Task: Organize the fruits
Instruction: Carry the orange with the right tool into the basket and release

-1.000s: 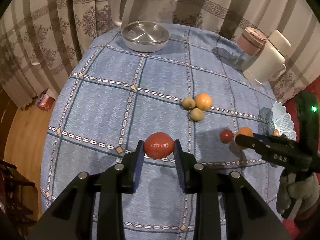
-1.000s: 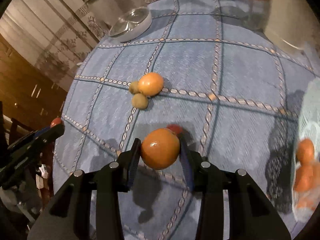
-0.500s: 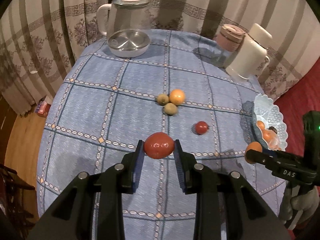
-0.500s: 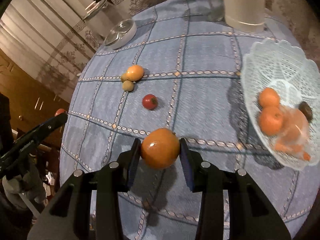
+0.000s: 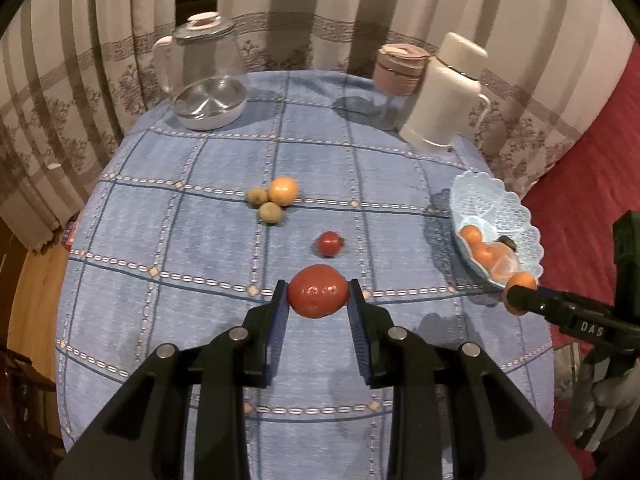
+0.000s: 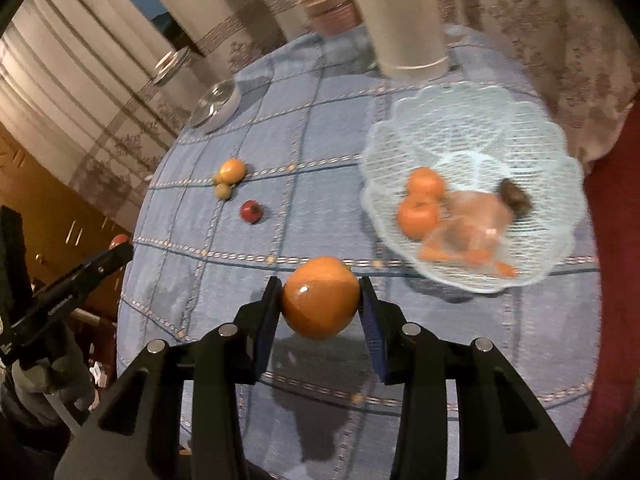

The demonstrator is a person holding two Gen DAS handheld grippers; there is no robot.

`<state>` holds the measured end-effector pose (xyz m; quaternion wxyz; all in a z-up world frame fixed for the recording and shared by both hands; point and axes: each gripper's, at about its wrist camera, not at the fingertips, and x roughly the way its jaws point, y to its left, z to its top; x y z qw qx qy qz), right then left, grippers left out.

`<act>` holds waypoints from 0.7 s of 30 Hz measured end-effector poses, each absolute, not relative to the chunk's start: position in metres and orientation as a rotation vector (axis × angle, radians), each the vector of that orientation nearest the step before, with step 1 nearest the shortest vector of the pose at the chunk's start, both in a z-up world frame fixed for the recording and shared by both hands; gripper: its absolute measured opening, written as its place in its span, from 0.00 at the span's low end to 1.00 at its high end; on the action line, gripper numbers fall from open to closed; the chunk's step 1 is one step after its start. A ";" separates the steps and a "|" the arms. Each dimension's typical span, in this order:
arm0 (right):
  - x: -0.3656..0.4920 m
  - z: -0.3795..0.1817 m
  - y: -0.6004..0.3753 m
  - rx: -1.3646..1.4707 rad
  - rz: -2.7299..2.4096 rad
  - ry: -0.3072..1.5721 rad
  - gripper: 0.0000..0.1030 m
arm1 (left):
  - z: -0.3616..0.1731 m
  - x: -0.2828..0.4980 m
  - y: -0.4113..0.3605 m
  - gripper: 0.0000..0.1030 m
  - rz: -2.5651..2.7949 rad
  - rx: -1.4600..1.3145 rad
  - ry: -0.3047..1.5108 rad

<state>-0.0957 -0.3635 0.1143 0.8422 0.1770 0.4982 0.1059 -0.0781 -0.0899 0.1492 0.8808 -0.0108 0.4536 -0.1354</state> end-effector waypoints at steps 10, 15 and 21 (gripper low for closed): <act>-0.114 0.119 -0.439 0.409 0.091 1.002 0.39 | 0.160 -0.098 -0.124 0.29 -0.299 -0.013 0.910; -0.114 0.116 -0.466 0.417 0.034 0.993 0.39 | 0.162 -0.105 -0.133 0.29 -0.298 -0.014 0.903; -0.106 0.109 -0.484 0.401 -0.004 0.994 0.39 | 0.163 -0.111 -0.137 0.29 -0.292 -0.011 0.903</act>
